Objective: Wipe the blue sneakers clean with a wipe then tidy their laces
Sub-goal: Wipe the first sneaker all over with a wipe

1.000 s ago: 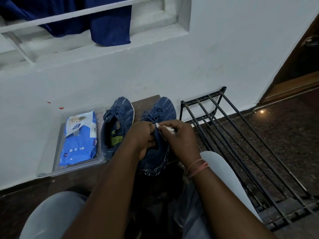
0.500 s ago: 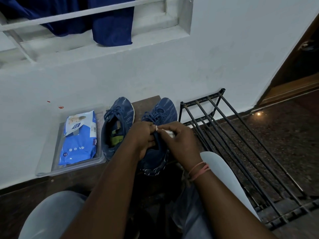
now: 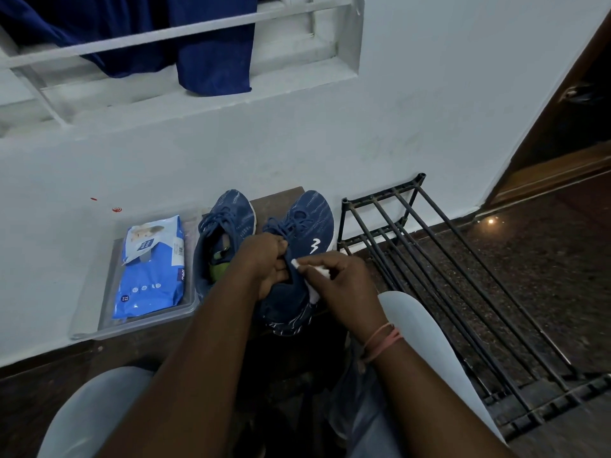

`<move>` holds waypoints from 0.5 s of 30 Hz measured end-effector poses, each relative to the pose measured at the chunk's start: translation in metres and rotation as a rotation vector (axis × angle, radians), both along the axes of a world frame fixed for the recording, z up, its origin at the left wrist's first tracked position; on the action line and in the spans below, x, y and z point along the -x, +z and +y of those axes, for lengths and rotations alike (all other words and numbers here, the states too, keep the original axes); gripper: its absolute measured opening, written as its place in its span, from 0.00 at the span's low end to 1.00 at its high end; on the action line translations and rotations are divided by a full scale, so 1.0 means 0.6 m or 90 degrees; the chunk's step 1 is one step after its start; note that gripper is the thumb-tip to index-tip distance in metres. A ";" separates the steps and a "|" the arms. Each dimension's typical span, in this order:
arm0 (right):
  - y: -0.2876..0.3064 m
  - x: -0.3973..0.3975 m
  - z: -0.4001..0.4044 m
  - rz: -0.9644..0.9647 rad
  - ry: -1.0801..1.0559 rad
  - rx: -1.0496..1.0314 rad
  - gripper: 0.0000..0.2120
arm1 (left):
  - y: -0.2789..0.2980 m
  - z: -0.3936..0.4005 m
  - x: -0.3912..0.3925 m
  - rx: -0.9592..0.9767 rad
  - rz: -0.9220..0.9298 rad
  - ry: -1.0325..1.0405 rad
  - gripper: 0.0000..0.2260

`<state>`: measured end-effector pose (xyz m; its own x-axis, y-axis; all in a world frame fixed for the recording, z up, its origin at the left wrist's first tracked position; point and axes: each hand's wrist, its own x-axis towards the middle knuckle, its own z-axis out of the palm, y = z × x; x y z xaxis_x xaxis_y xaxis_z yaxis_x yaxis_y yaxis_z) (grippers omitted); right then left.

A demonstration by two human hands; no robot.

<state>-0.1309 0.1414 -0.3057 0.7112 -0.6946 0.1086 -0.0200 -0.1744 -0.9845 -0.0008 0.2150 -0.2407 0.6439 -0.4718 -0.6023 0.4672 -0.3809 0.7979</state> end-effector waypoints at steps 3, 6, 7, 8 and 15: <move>-0.017 0.003 -0.012 0.044 -0.076 -0.036 0.01 | 0.005 0.006 -0.007 -0.009 -0.002 0.008 0.11; -0.011 -0.002 -0.010 0.003 -0.083 -0.045 0.01 | 0.008 0.004 -0.004 -0.020 -0.012 0.010 0.12; -0.003 -0.003 0.000 -0.018 -0.051 -0.021 0.02 | 0.008 0.002 -0.002 -0.024 -0.018 0.009 0.12; 0.002 -0.004 0.011 -0.029 -0.021 0.008 0.03 | 0.008 0.000 -0.002 -0.029 -0.024 0.008 0.13; -0.004 -0.010 -0.014 -0.002 -0.057 -0.021 0.02 | 0.004 -0.003 -0.001 -0.024 -0.016 0.010 0.09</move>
